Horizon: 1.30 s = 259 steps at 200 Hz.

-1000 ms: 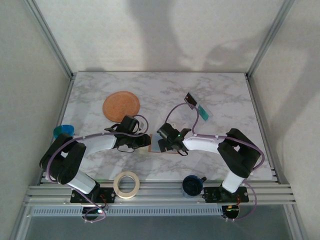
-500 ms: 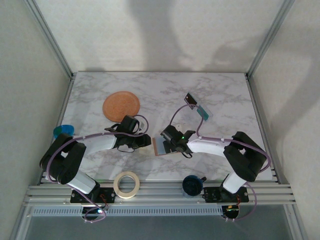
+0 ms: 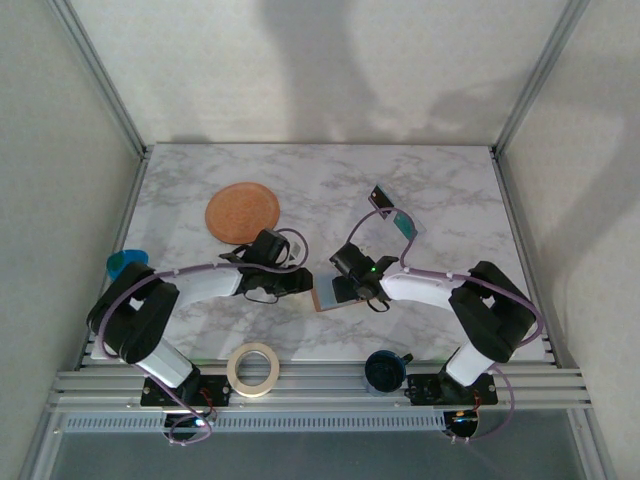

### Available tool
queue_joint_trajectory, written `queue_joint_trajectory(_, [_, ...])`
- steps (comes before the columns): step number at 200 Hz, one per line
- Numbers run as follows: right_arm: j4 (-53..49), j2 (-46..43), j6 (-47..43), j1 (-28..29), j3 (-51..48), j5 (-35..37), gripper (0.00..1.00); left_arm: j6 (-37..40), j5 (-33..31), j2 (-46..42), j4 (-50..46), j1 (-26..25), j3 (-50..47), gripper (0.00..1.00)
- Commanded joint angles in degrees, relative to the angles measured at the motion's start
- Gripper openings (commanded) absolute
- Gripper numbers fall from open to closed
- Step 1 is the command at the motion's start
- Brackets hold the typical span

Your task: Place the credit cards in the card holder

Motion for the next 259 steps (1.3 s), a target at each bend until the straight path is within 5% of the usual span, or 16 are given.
queue_joint_trajectory(1, [1.34, 0.24, -1.77, -0.22, -0.86, -5.89, 0.76, 0.24, -0.98, 0.80, -0.97, -0.67, 2.07, 0.40])
queue_joint_trajectory(75, [0.50, -1.50, 0.38, 0.07, 0.17, -10.63, 0.66, 0.98, -3.21, 0.32, -2.97, -0.19, 1.28, 0.40])
queue_joint_trajectory(137, [-4.65, -6.51, -2.52, -0.63, -0.47, -4.50, 0.79, 0.98, -2.57, 0.16, -3.14, -0.63, 1.08, 0.40])
queue_joint_trajectory(171, [-2.81, -6.05, -8.48, -2.07, -0.43, -12.49, 0.88, 0.07, -1.51, 0.26, -1.40, -0.67, 0.24, 0.40])
queue_joint_trajectory(259, [0.54, -0.28, -10.62, -4.40, -1.44, -15.42, 0.85, -0.55, -0.77, 0.60, -0.34, -0.89, -0.50, 0.40])
